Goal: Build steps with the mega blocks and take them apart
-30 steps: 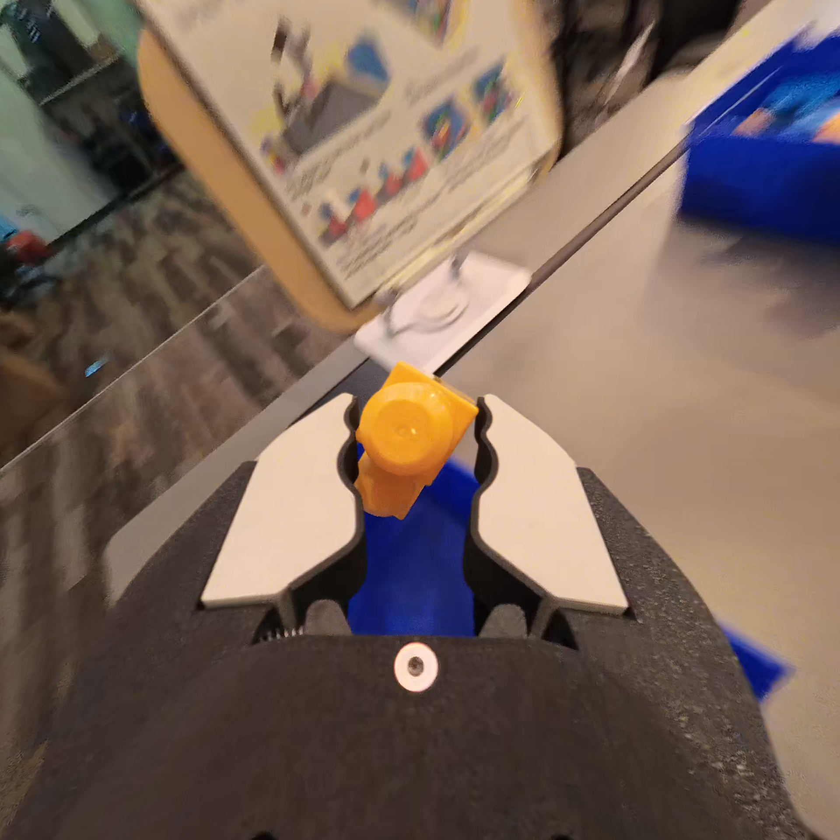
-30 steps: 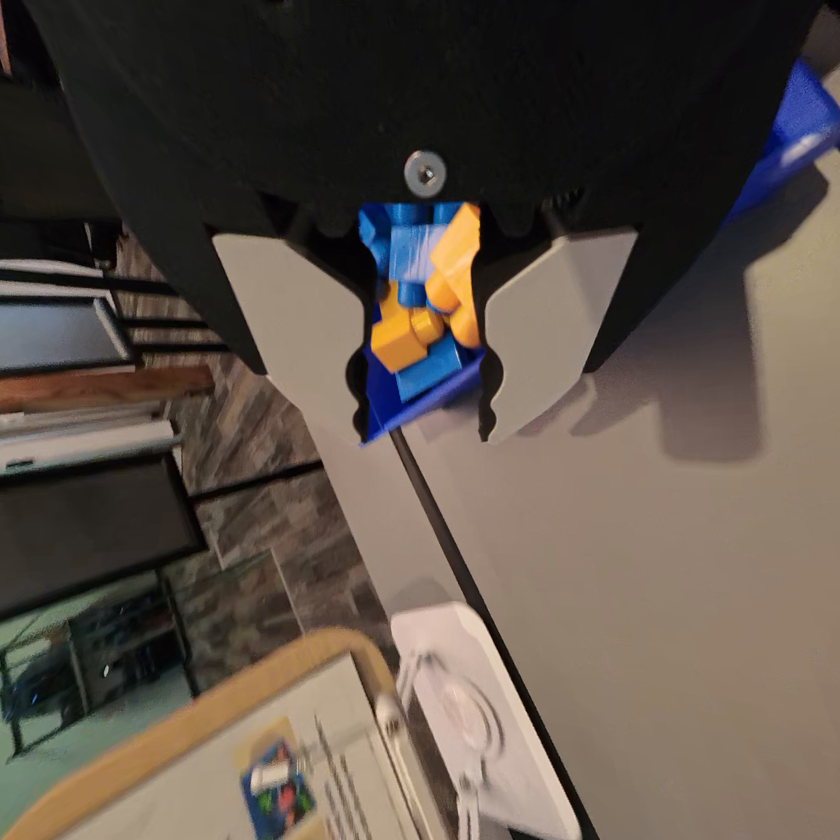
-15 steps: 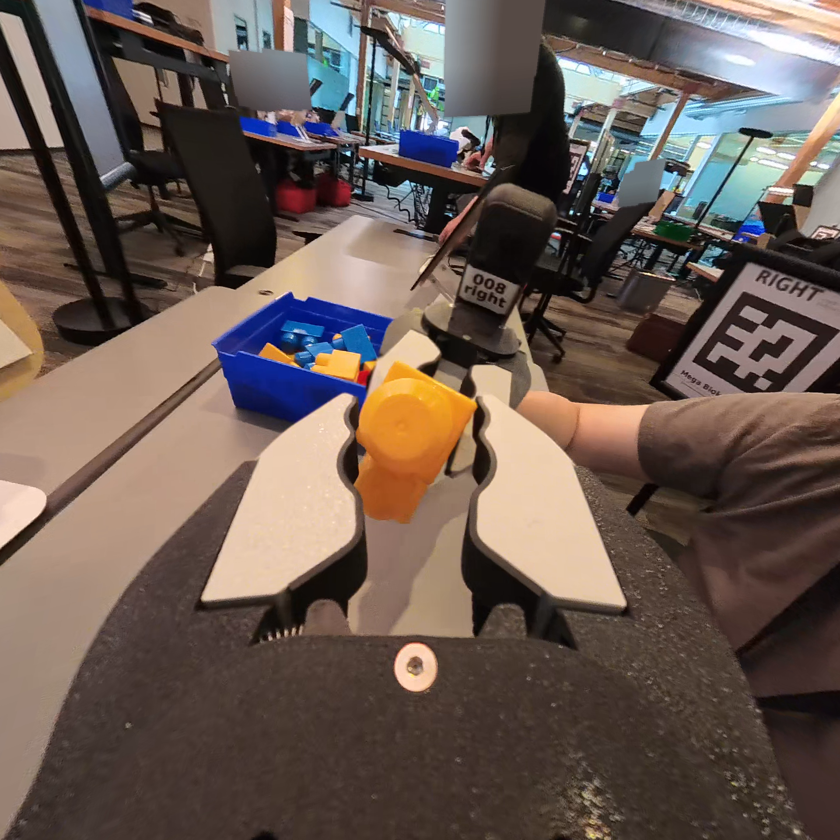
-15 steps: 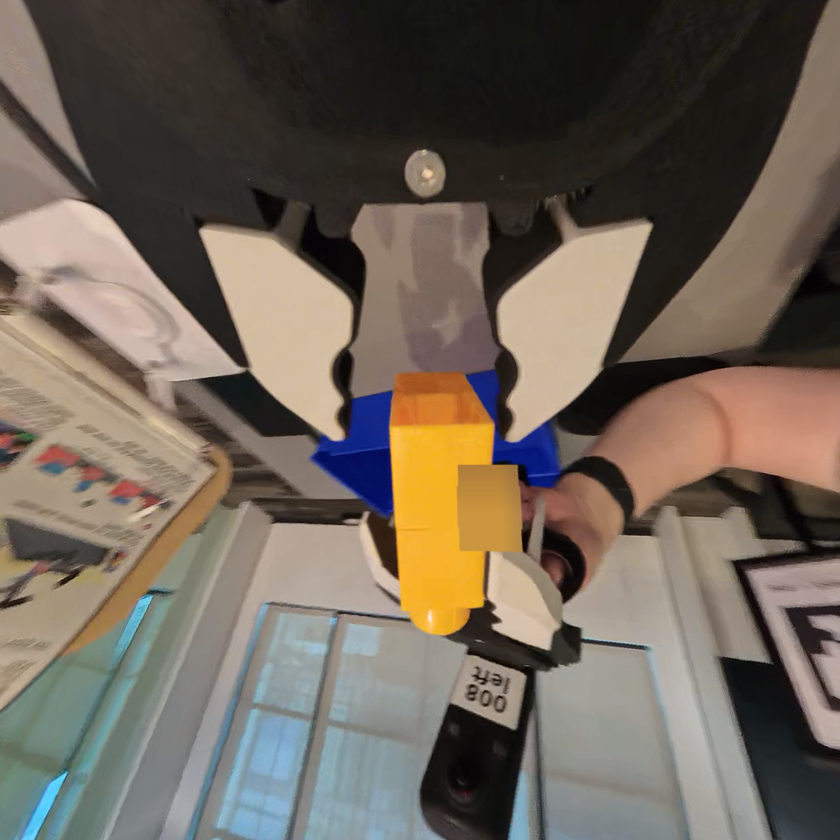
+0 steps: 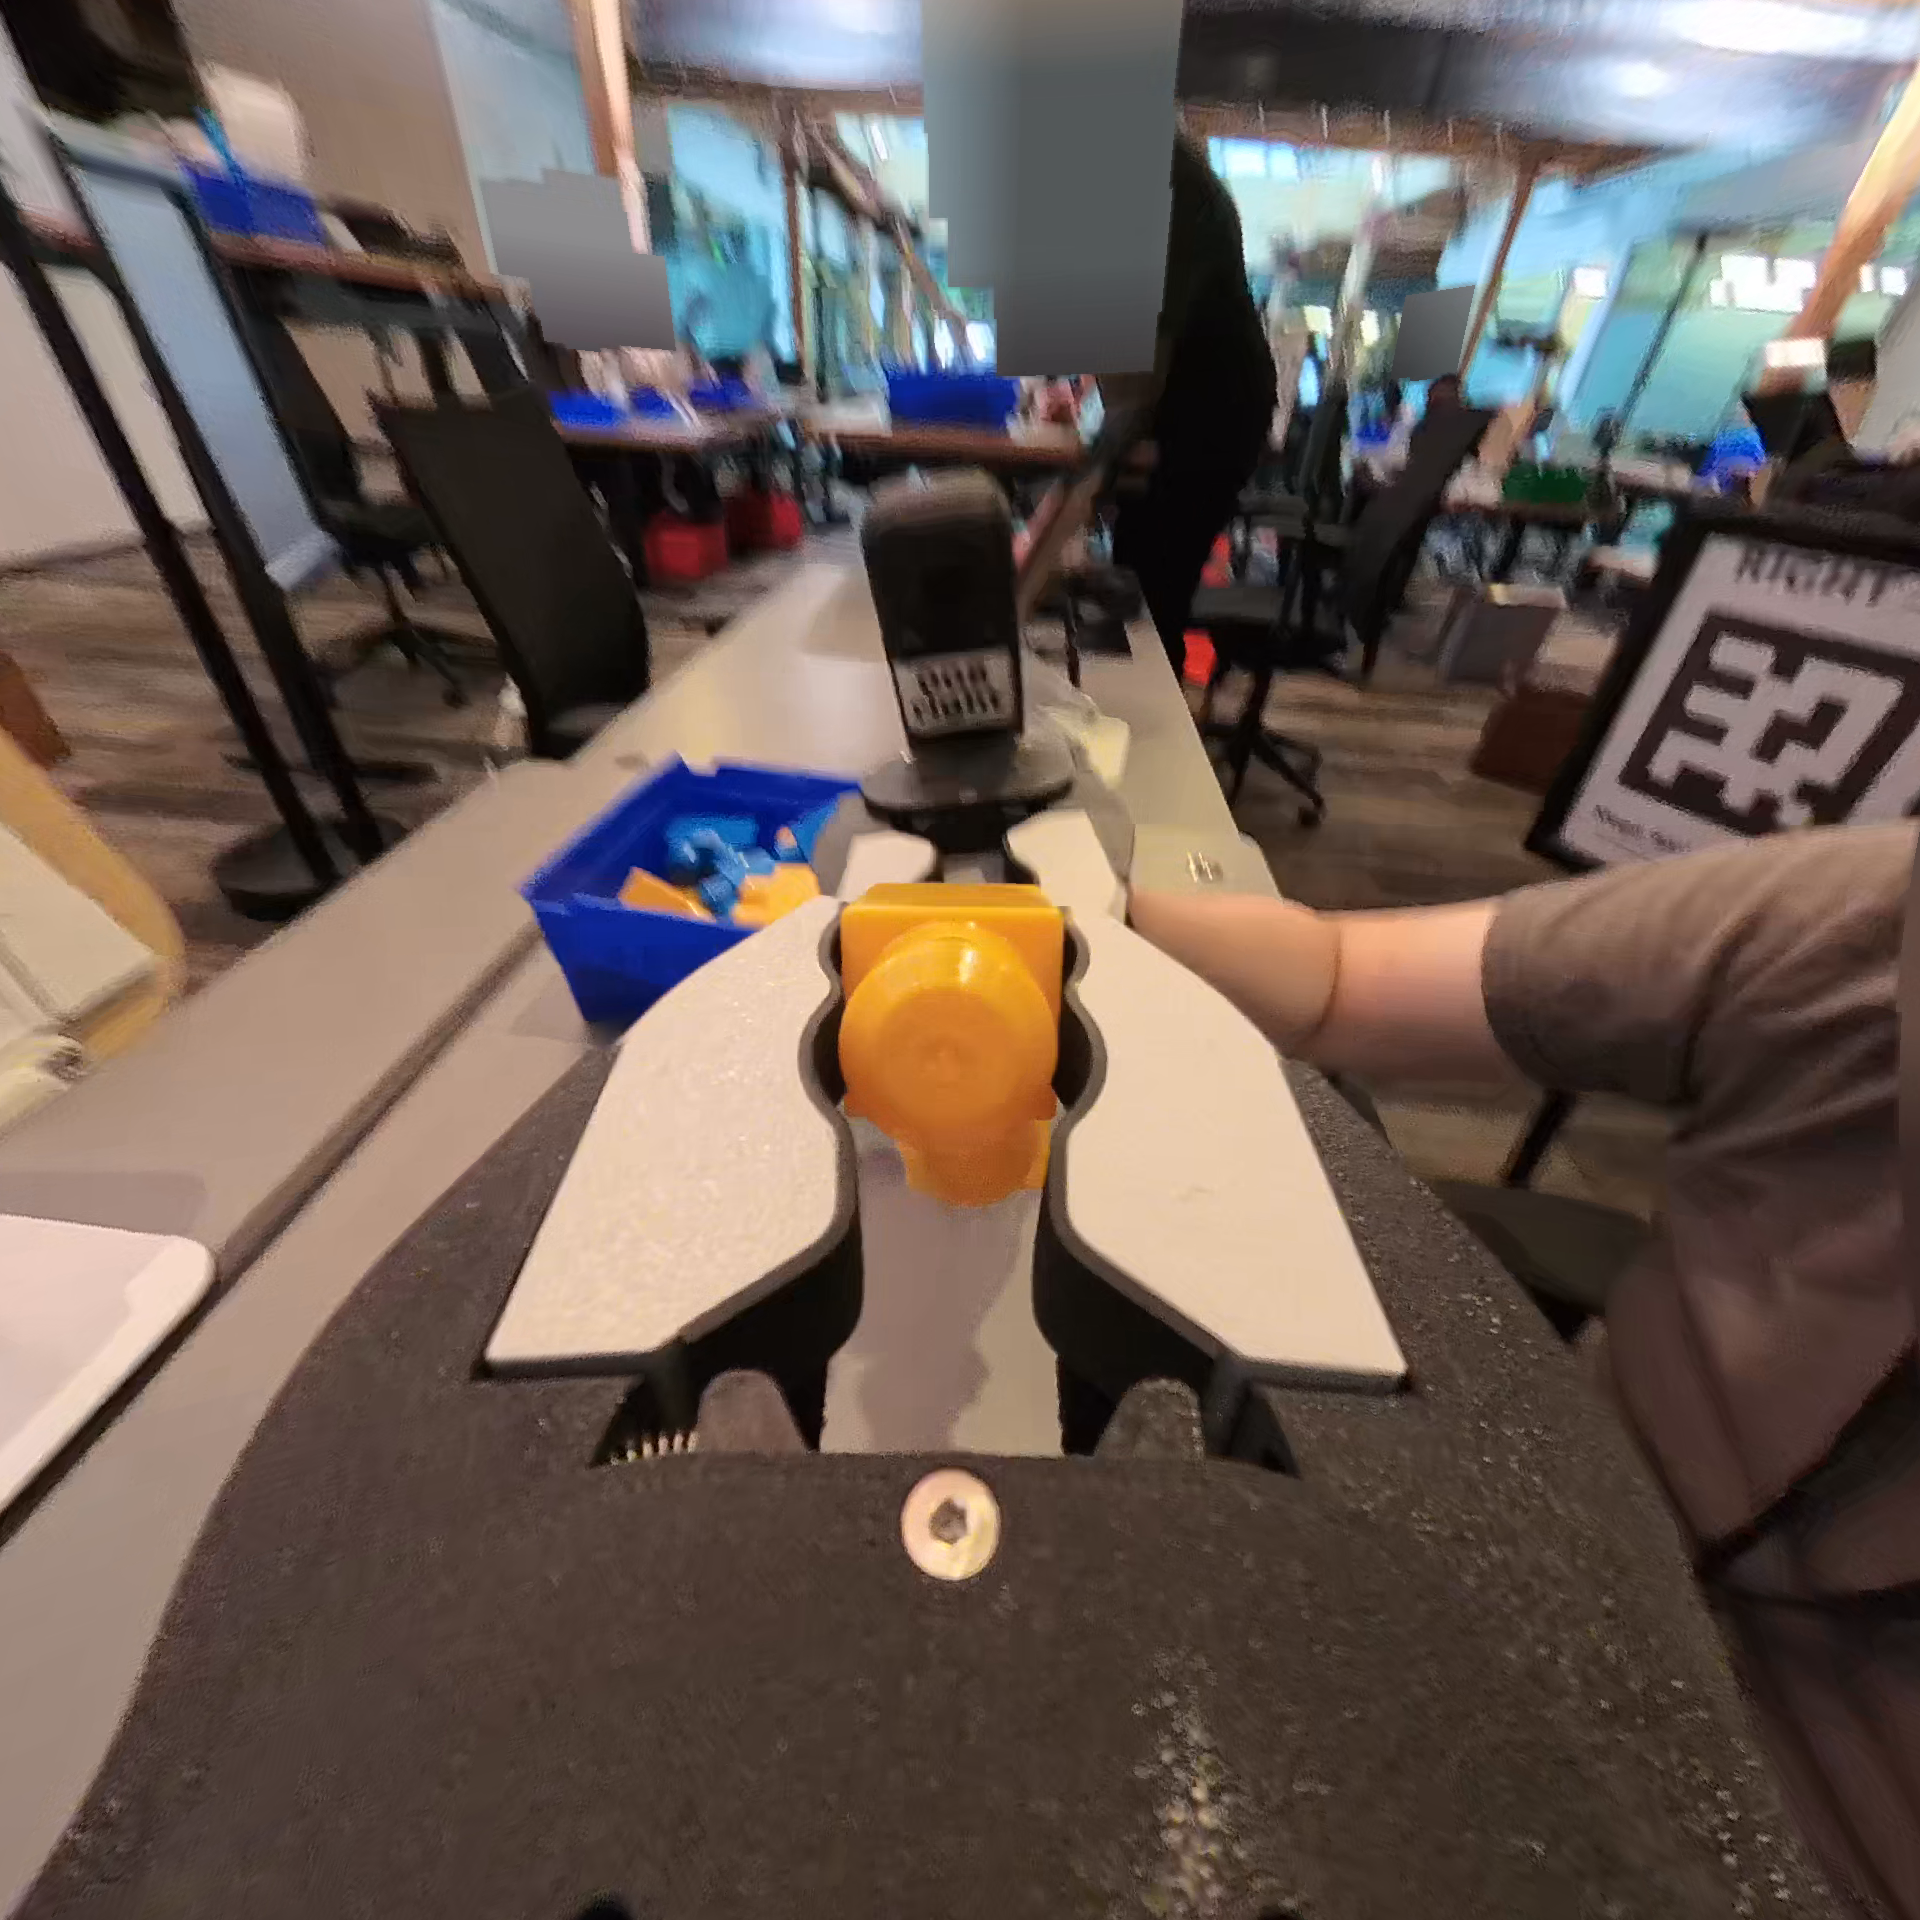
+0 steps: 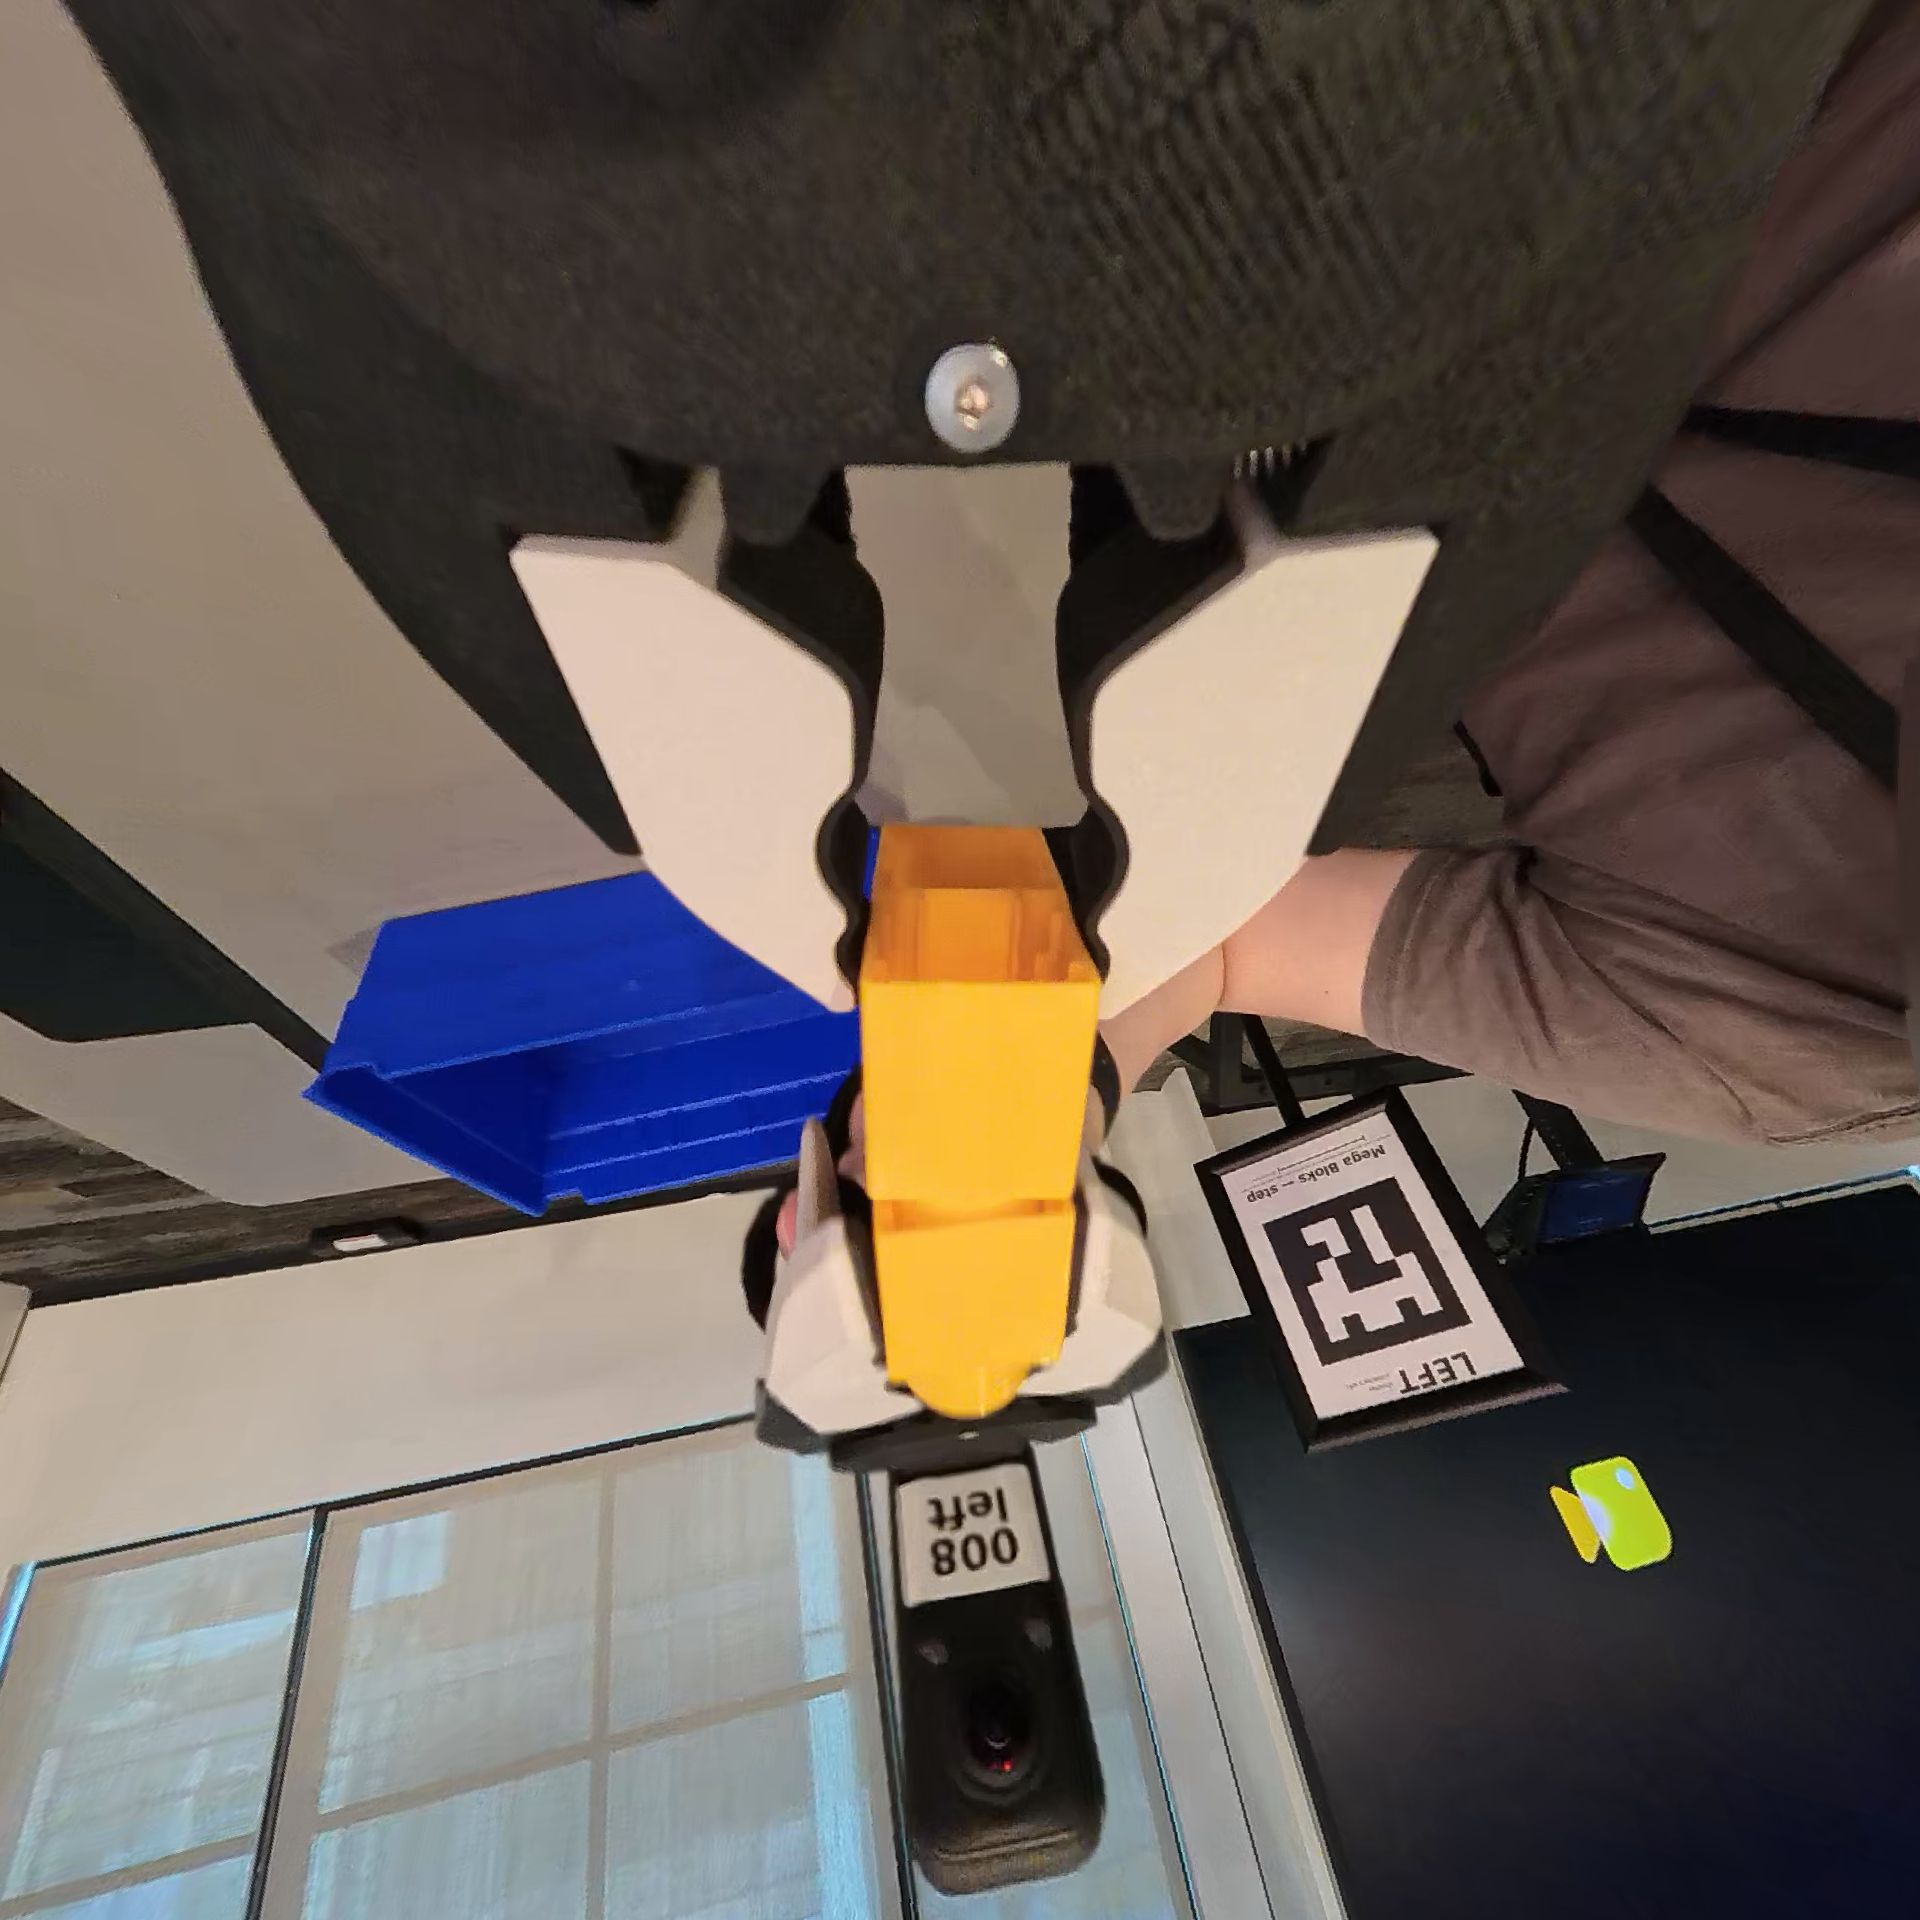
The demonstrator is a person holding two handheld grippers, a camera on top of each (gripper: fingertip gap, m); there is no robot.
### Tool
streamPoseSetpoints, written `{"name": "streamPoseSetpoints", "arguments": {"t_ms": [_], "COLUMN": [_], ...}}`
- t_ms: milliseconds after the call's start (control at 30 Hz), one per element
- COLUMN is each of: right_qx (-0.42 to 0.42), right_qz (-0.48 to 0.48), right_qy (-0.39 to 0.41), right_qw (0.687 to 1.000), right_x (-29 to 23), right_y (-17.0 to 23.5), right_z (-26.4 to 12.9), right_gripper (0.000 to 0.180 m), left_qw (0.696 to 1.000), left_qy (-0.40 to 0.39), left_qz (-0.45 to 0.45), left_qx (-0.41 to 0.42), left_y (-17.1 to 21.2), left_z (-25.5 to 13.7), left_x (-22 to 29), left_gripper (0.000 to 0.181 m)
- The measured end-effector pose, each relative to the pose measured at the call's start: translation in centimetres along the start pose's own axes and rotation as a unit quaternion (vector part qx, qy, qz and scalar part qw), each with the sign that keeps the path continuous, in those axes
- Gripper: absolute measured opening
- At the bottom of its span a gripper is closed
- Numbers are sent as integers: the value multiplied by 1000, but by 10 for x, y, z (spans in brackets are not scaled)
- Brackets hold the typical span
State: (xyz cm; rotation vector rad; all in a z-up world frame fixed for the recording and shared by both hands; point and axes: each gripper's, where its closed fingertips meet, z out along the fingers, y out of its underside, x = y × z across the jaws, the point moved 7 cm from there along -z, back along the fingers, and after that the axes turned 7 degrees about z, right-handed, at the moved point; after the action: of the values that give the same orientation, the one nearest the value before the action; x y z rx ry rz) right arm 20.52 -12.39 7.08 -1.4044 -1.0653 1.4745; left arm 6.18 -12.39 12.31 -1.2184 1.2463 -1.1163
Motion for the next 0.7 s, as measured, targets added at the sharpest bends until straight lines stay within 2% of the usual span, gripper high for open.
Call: {"name": "streamPoseSetpoints", "arguments": {"t_ms": [100, 200, 233, 300, 333, 400, 467, 600, 633, 700], "right_qx": [-30, -70, -89, -118, -150, -209, -225, -192, -197, -215], "right_qz": [-35, -65, -72, -57, -17, 64, 118, 182, 195, 193], "right_qy": [40, 140, 212, 383, 440, 506, 541, 512, 513, 552], "right_qw": [998, 986, 970, 914, 885, 835, 801, 817, 812, 782], "right_x": [2, 3, 7, 19, 24, 32, 44, 71, 78, 89], "right_y": [-10, -37, -43, -45, -37, -11, 10, 31, 35, 36], "right_z": [-21, -79, -107, -174, -205, -258, -293, -305, -306, -310], "right_gripper": [37, 37, 37, 37, 37, 38, 37, 38, 38, 39], "left_qw": [993, 994, 995, 997, 998, 999, 1000, 999, 998, 996], "left_qy": [-11, -41, -55, -51, -40, -24, -14, -8, -5, -12], "left_qz": [-27, -14, -1, 16, 17, 8, -3, -45, -58, -79], "left_qx": [111, 97, 77, 55, 50, 35, 12, -21, -27, -45], "left_y": [-31, -35, -34, -32, -31, -26, -16, 4, 9, 20], "left_z": [-45, -74, -75, -68, -62, -48, -35, -12, -7, 2], "left_x": [-6, -8, -8, -3, -1, 1, -1, -8, -10, -15], "left_gripper": [36, 36, 36, 36, 36, 36, 36, 37, 37, 37]}}
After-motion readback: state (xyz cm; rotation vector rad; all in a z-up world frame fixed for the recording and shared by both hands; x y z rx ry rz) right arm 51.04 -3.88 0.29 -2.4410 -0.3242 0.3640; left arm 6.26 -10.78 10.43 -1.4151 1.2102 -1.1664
